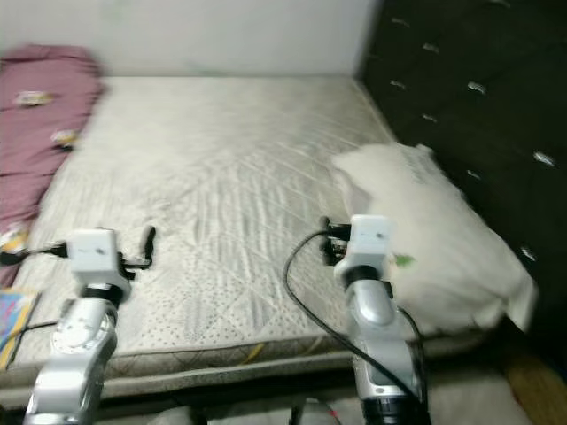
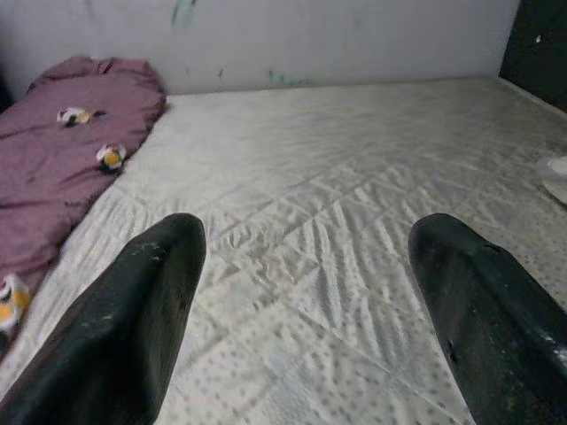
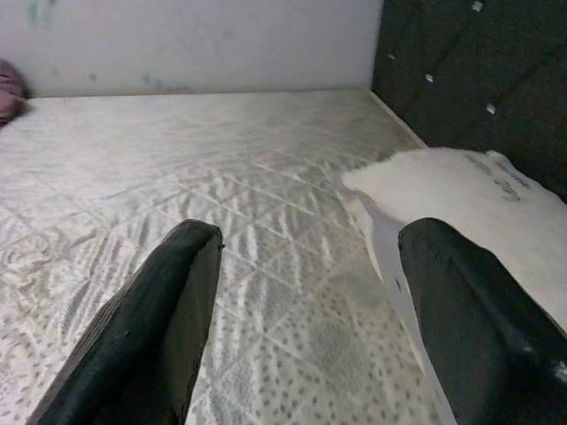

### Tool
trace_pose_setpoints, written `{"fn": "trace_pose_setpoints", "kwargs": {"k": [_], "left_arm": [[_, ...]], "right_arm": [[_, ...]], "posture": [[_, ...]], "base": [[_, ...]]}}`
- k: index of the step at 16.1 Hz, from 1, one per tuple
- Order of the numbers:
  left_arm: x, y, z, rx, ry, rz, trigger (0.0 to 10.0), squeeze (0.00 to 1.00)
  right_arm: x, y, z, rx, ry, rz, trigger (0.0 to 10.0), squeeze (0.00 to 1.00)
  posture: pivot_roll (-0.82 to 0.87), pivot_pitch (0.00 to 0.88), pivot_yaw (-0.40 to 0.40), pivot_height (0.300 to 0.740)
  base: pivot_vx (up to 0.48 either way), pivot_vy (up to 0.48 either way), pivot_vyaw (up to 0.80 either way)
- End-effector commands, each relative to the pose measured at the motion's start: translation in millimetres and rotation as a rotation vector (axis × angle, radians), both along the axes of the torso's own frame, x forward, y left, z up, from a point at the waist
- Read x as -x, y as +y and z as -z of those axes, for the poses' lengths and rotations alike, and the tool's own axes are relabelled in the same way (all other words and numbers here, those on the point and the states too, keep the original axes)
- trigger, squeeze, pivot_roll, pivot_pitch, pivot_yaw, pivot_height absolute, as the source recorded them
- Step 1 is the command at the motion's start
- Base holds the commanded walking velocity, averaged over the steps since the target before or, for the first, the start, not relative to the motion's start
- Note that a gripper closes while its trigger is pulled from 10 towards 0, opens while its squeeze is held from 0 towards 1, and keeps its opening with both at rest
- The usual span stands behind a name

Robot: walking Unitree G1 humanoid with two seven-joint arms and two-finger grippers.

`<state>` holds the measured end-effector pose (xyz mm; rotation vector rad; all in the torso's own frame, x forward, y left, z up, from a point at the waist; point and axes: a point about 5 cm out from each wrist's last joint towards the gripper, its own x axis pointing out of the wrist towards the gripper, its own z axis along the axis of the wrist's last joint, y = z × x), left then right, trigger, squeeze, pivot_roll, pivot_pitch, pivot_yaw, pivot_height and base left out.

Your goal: Clean up the room

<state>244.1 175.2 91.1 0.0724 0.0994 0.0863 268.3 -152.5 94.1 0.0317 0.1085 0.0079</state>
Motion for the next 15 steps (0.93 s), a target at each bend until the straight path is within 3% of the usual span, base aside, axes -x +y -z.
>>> {"fn": "trace_pose_setpoints", "kwargs": {"k": [1,8,13,15], "left_arm": [[-3.7,-9.6,-4.9,0.014,-0.02,0.028,10.0,0.0],[-4.3,-10.8,-5.1,0.015,-0.024,0.026,10.0,0.0],[-3.1,-9.8,-4.9,0.01,-0.023,0.02,10.0,0.0],[-3.0,-9.4,-5.0,0.009,-0.022,0.019,10.0,0.0]], "right_arm": [[0.3,-10.2,-1.2,0.016,-0.001,0.029,10.0,0.0],[1.1,-7.4,-1.7,0.036,-0.009,-0.018,10.0,0.0],[1.2,-2.2,-3.6,0.033,-0.025,-0.043,10.0,0.0],[0.9,-2.2,-3.5,0.029,-0.023,-0.037,10.0,0.0]], "posture": [[0.01,0.0,-0.019,0.74],[0.01,0.0,-0.022,0.74],[0.02,0.0,-0.024,0.74],[0.02,0.0,-0.024,0.74]], "base": [[0.0,0.48,0.0],[0.0,0.48,0.0],[0.0,0.48,0.79],[0.0,0.48,0.22]]}}
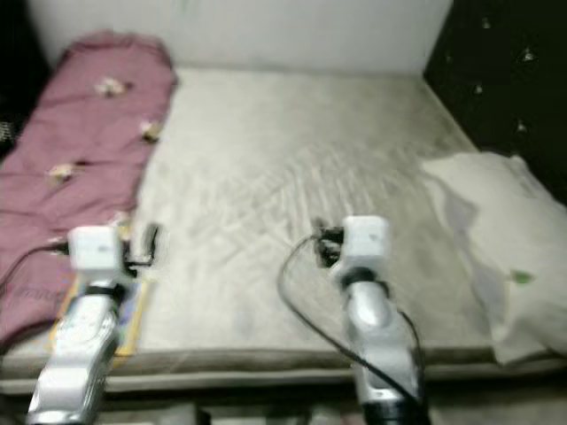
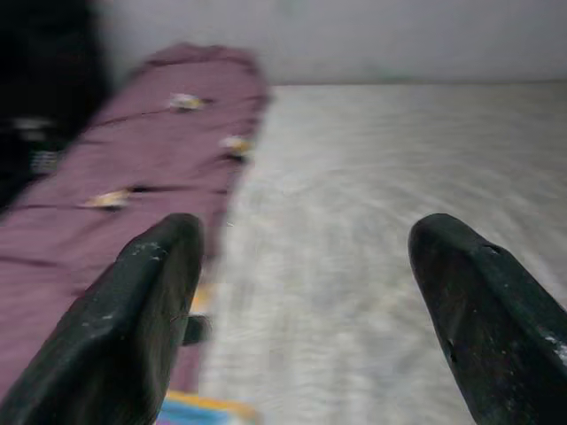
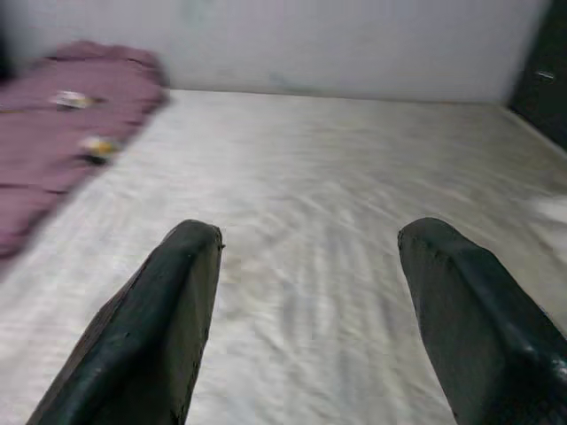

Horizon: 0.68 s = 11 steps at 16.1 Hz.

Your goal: Clean up the room

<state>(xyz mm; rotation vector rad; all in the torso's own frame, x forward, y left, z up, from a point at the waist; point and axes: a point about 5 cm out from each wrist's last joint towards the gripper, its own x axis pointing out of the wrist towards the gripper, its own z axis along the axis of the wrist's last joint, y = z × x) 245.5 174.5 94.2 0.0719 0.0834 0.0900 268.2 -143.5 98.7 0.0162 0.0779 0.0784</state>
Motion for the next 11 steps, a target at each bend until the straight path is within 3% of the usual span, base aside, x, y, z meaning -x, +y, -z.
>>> {"fn": "trace_pose_setpoints", "kwargs": {"k": [1,5,8,11], "left_arm": [[-1.7,-8.7,-2.1,0.009,-0.007,0.022,10.0,0.0],[-3.1,-8.5,-2.6,0.008,-0.007,0.024,10.0,0.0],[-4.8,-9.3,-5.3,-0.002,-0.019,0.028,10.0,0.0],[-3.8,-5.6,-6.4,-0.009,-0.017,0.02,10.0,0.0]], "right_arm": [[0.5,-11.4,1.2,0.017,0.008,0.038,10.0,0.0],[-1.1,-10.6,3.4,0.01,0.024,0.043,10.0,0.0],[-3.4,-12.3,2.1,0.009,0.021,0.044,10.0,0.0],[-4.9,-13.1,0.6,0.023,0.014,0.037,10.0,0.0]], "posture": [[0.02,0.0,-0.024,0.74],[0.02,0.0,-0.024,0.74],[0.02,0.0,-0.023,0.74],[0.02,0.005,-0.03,0.74]], "base": [[0.0,0.48,0.0],[0.0,0.48,0.0],[0.0,0.48,-0.8],[0.0,0.48,0.0]]}}
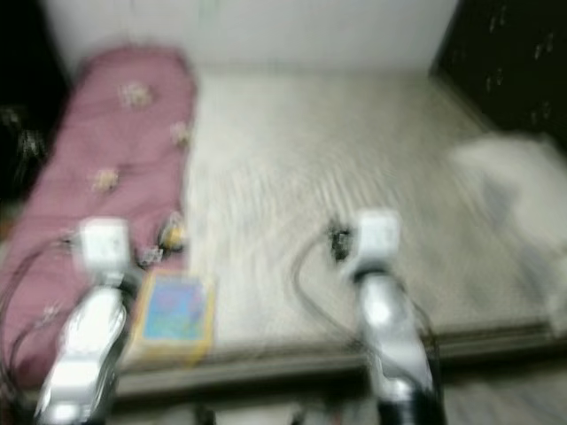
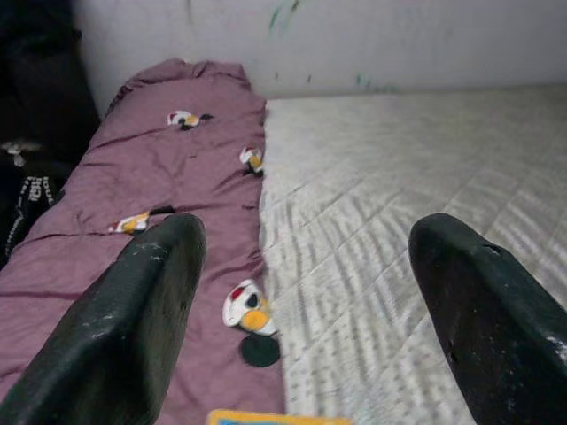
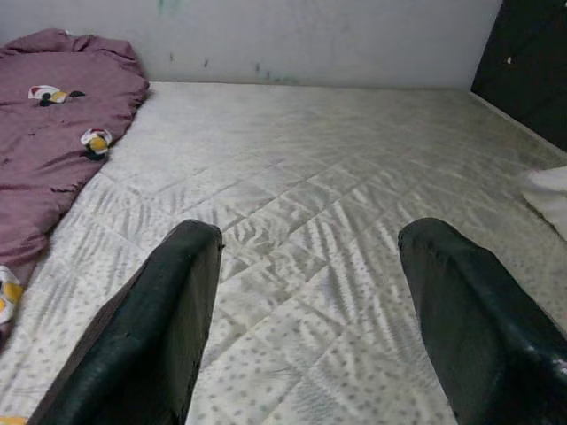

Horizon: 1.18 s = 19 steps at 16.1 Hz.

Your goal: Clean up the room

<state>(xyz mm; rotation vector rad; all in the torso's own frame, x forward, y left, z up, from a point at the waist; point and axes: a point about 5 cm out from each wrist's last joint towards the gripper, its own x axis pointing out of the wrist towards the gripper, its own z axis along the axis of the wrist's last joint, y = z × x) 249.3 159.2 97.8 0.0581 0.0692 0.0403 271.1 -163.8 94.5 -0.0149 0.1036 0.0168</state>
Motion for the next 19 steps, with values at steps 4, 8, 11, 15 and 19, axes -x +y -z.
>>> {"fn": "trace_pose_setpoints", "kwargs": {"k": [4,8,11,15,19], "left_arm": [[3.8,6.7,-0.9,-0.02,-0.005,-0.026,10.0,0.0],[1.4,7.4,-1.3,-0.033,-0.006,-0.025,10.0,0.0],[1.6,6.4,-1.9,-0.023,-0.013,-0.016,10.0,0.0],[1.6,6.4,-1.9,-0.023,-0.013,-0.016,10.0,0.0],[1.6,6.4,-1.9,-0.023,-0.013,-0.016,10.0,0.0]], "right_arm": [[5.6,11.6,5.8,-0.009,0.031,-0.04,10.0,0.0],[2.0,12.8,3.5,-0.019,0.018,-0.037,10.0,0.0],[1.3,14.0,2.0,-0.029,0.011,-0.035,10.0,0.0],[1.3,14.0,2.0,-0.029,0.011,-0.035,10.0,0.0],[1.3,14.0,2.0,-0.029,0.011,-0.035,10.0,0.0]], "posture": [[0.02,0.008,-0.039,0.74],[0.02,0.01,-0.031,0.74],[0.02,0.006,-0.031,0.74],[0.02,0.006,-0.031,0.74],[0.02,0.006,-0.031,0.74]], "base": [[0.0,0.36,0.0],[0.0,0.164,0.0],[0.0,0.0,0.0],[0.0,0.0,0.0],[0.0,0.0,0.0]]}}
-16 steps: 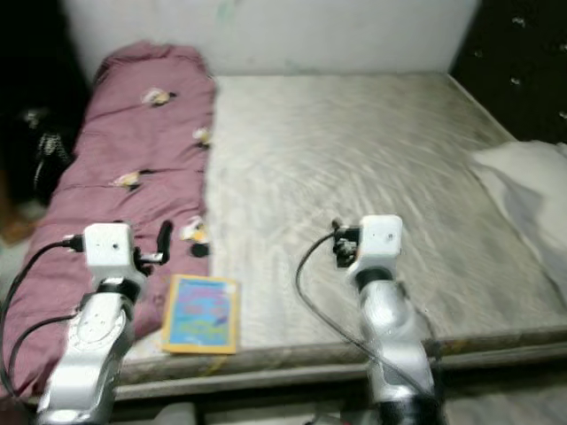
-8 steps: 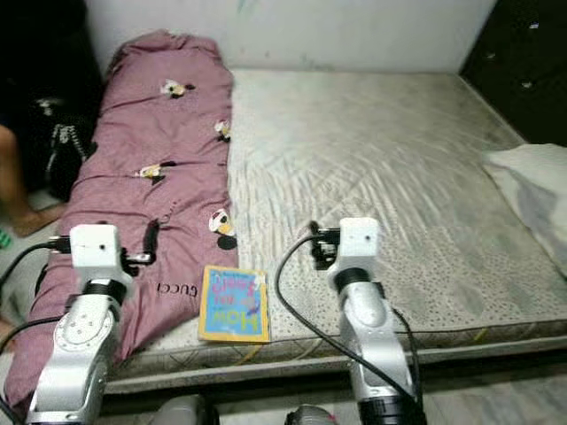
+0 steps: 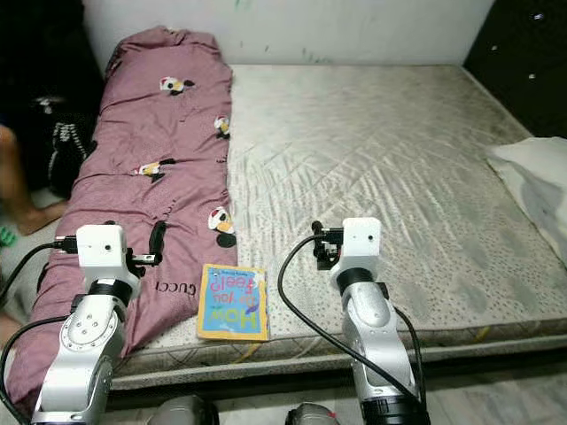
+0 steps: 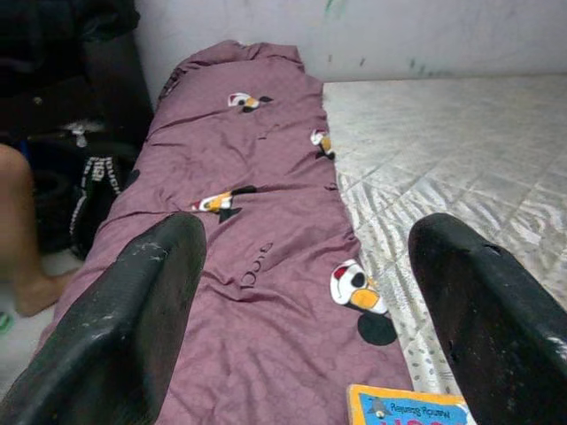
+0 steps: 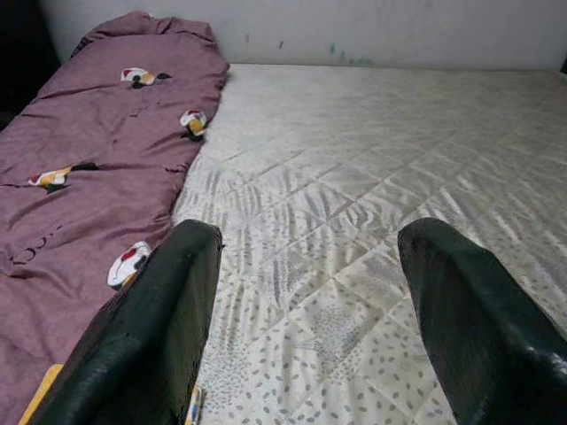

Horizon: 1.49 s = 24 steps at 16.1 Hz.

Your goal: Clean up the room

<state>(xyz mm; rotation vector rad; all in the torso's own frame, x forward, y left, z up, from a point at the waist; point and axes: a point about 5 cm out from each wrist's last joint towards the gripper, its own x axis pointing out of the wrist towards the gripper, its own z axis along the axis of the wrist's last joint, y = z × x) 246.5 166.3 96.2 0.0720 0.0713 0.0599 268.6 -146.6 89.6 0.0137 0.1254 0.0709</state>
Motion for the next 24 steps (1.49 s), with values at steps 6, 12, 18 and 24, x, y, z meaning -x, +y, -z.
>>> {"fn": "trace_pose_setpoints", "kwargs": {"k": [6,12,18,24], "left_arm": [[-1.3,-0.8,-3.5,-0.009,-0.015,0.003,10.0,0.0],[-1.3,-0.8,-3.5,-0.009,-0.015,0.003,10.0,0.0],[-1.3,-0.8,-3.5,-0.009,-0.015,0.003,10.0,0.0],[-1.9,-1.5,-3.4,-0.016,-0.016,0.007,10.0,0.0]], "right_arm": [[-1.2,-3.1,-2.9,0.002,-0.012,0.018,10.0,0.0],[-1.2,-3.1,-2.9,0.002,-0.012,0.018,10.0,0.0],[-1.2,-3.1,-2.9,0.002,-0.012,0.018,10.0,0.0],[-3.1,-2.0,-3.5,0.002,-0.014,0.02,10.0,0.0]], "posture": [[0.02,0.006,-0.031,0.74],[0.02,0.006,-0.031,0.74],[0.02,0.006,-0.031,0.74],[0.02,0.001,-0.033,0.74]], "base": [[0.0,0.0,0.0],[0.0,0.0,0.0],[0.0,0.0,0.0],[0.0,0.0,0.0]]}}
